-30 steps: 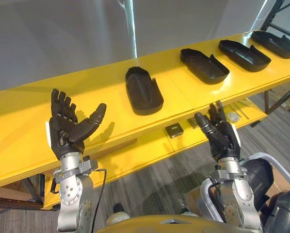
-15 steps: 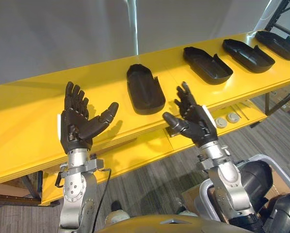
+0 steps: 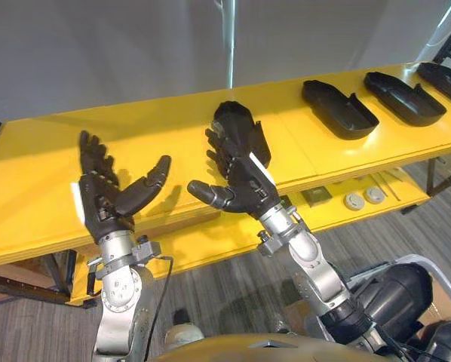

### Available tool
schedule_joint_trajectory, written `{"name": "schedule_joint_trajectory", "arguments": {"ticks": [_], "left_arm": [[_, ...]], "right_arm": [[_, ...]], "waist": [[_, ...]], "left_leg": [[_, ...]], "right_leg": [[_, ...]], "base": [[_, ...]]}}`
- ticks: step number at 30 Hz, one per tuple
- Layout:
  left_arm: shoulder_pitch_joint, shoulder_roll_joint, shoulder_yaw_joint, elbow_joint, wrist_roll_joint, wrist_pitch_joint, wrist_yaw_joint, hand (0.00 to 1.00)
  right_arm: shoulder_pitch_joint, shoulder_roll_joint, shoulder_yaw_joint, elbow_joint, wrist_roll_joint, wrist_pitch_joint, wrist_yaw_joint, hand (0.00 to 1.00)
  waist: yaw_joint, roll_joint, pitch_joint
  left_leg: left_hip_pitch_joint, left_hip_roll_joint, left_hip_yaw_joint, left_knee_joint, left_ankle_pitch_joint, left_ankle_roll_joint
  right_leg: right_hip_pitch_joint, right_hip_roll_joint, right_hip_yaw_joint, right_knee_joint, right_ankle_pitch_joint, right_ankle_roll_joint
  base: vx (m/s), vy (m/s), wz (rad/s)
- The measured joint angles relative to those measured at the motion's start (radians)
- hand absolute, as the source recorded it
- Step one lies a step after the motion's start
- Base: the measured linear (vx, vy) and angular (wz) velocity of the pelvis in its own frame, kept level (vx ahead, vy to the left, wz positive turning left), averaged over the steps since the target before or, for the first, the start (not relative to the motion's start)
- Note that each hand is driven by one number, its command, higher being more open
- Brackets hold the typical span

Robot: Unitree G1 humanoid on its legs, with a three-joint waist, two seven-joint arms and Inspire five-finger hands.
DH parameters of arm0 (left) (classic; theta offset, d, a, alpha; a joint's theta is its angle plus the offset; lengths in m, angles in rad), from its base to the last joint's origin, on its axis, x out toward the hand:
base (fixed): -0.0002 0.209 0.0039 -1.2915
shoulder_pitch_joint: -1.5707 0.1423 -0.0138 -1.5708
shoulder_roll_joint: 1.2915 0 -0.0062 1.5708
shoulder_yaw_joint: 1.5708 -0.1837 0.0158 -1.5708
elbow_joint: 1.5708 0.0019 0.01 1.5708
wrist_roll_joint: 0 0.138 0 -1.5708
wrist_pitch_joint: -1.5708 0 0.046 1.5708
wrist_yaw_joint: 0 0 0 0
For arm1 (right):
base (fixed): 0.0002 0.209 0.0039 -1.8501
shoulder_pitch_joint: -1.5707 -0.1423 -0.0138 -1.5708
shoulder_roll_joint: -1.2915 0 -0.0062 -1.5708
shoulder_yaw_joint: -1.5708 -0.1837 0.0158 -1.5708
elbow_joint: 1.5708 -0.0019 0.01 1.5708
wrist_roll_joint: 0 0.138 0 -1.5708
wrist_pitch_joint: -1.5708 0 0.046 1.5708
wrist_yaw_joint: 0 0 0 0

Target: Walk over and take three plastic housings, then place them on the shelf

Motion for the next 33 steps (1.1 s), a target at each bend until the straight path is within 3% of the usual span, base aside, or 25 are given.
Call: {"name": "schedule_joint_trajectory", "arguments": {"ticks": [4, 8, 12, 20, 33], "left_arm": [[-0.006, -0.025, 0.04, -0.014, 0.05, 0.0, 0.113, 1.0], [-0.003, -0.048, 0.076, -0.048, 0.071, 0.0, 0.162, 1.0], [0.005, -0.052, 0.08, -0.048, 0.08, 0.0, 0.172, 1.0], [0.018, -0.055, 0.08, -0.048, 0.079, 0.0, 0.179, 1.0], [0.019, -0.075, 0.079, -0.019, 0.076, -0.008, 0.186, 1.0]], "right_arm": [[-0.022, 0.028, 0.023, 0.079, -0.027, 0.01, -0.098, 1.0], [-0.095, 0.064, 0.03, 0.174, -0.038, 0.041, -0.181, 1.0], [-0.127, 0.087, 0.026, 0.225, -0.039, 0.043, -0.261, 1.0], [-0.127, 0.092, 0.022, 0.285, -0.195, 0.041, -0.419, 1.0], [-0.129, 0.093, -0.044, 0.293, -0.274, 0.071, -0.539, 1.0]], "waist": [[0.02, 0.002, -0.002], [0.033, 0.01, -0.01], [0.034, 0.018, -0.014], [0.05, 0.02, -0.014], [0.049, 0.044, -0.024]], "left_leg": [[-0.012, -0.001, -0.027, 0.0, 0.008, 0.001], [-0.02, -0.001, -0.047, 0.0, 0.015, 0.003], [-0.036, -0.001, -0.066, 0.0, 0.02, 0.007], [-0.041, -0.001, -0.068, 0.0, 0.02, 0.013], [-0.046, -0.006, -0.064, 0.0, 0.032, 0.013]], "right_leg": [[0.008, 0.001, -0.026, 0.0, -0.002, 0.001], [0.01, 0.0, -0.042, 0.007, -0.009, -0.006], [0.007, 0.0, -0.062, 0.014, -0.013, -0.007], [0.002, -0.002, -0.065, 0.021, -0.014, -0.008], [-0.025, -0.021, -0.061, 0.071, -0.034, -0.006]], "base": [[0.0, -0.013, 0.19], [-0.02, -0.007, 0.14], [-0.04, -0.004, 0.14], [0.0, 0.0, 0.01], [-0.01, -0.002, -0.01]]}}
